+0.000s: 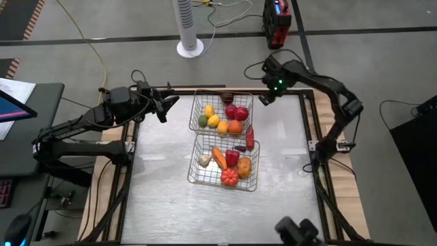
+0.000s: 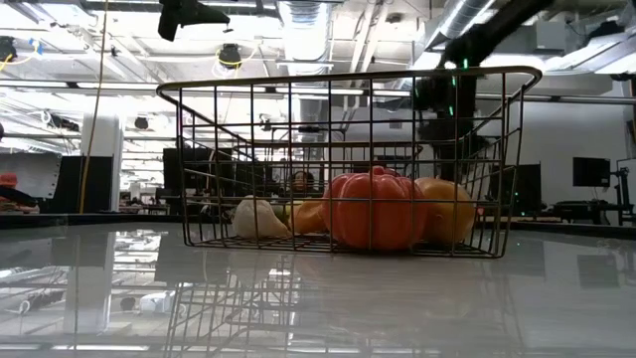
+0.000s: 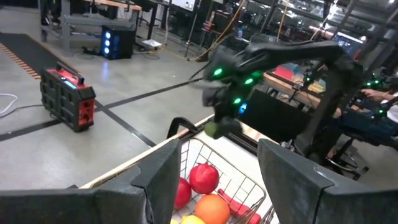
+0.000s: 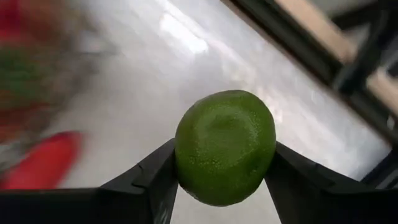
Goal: Sort produce into baskets
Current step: Put the green lime fruit into the top wire basket, then put the red bell pepper vegetable into the bottom wire basket
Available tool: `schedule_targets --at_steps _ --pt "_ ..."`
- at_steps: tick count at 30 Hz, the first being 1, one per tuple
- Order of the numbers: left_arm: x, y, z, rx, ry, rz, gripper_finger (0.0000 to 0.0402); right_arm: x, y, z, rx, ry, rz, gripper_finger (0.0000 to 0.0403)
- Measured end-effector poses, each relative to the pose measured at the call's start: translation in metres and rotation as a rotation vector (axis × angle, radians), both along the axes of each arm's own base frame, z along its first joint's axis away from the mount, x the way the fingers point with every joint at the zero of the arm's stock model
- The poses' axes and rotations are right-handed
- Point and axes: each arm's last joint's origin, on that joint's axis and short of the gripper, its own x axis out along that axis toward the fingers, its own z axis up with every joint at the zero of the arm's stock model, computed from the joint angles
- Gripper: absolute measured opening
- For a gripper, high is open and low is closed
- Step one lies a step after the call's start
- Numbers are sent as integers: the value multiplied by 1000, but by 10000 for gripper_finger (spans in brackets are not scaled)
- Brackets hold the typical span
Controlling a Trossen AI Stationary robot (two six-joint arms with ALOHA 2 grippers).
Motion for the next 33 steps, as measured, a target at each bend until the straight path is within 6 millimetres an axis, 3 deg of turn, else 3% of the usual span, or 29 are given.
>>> schedule_targets --at_steps 7,12,17,22,27,33 --pt "0 0 0 5 3 1 201 31 57 74 -202 -288 227 239" --pt "0 0 0 7 4 9 201 58 92 101 -309 -516 393 239" --pt "0 2 0 12 9 78 201 86 106 97 -334 -592 406 240" --pt "-1 3 -1 12 10 94 201 104 107 78 -193 -617 404 248" --pt "0 3 -1 11 12 93 201 111 111 68 -70 -649 456 292" --pt "1 3 -2 0 12 94 201 103 112 68 -38 -592 437 365"
